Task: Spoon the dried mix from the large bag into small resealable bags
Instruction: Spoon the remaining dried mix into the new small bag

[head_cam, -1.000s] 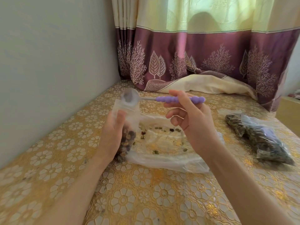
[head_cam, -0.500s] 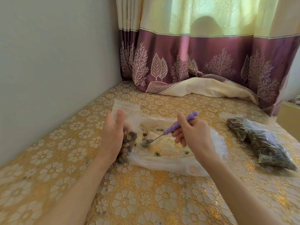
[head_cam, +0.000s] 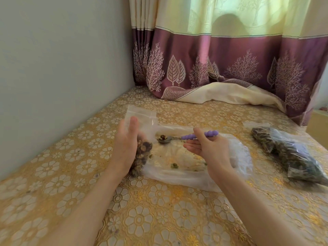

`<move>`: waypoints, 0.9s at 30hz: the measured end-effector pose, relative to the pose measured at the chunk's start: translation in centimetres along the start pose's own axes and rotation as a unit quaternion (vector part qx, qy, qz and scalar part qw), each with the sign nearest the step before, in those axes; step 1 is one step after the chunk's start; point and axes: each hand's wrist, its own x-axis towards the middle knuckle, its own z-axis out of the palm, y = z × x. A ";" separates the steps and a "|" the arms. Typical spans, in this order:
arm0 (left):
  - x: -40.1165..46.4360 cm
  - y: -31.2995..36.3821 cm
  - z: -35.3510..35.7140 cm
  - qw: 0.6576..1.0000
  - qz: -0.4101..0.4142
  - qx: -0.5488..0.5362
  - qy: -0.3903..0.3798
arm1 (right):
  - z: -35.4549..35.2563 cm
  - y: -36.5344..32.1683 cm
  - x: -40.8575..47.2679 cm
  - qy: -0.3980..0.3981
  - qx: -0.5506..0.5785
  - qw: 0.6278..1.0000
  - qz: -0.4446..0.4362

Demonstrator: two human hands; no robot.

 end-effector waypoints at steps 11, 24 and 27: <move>0.1 0.0 0.1 1.000 -0.001 0.017 -0.007 | 0.0 -1.5 -0.2 0.011 0.062 0.995 0.076; -0.2 0.5 0.1 0.999 -0.005 0.020 -0.031 | 0.7 -6.4 -2.9 -0.078 0.054 0.982 -0.164; -0.2 0.6 0.2 1.000 -0.003 0.014 -0.026 | 1.0 -6.7 -3.3 -0.132 0.043 0.973 -0.184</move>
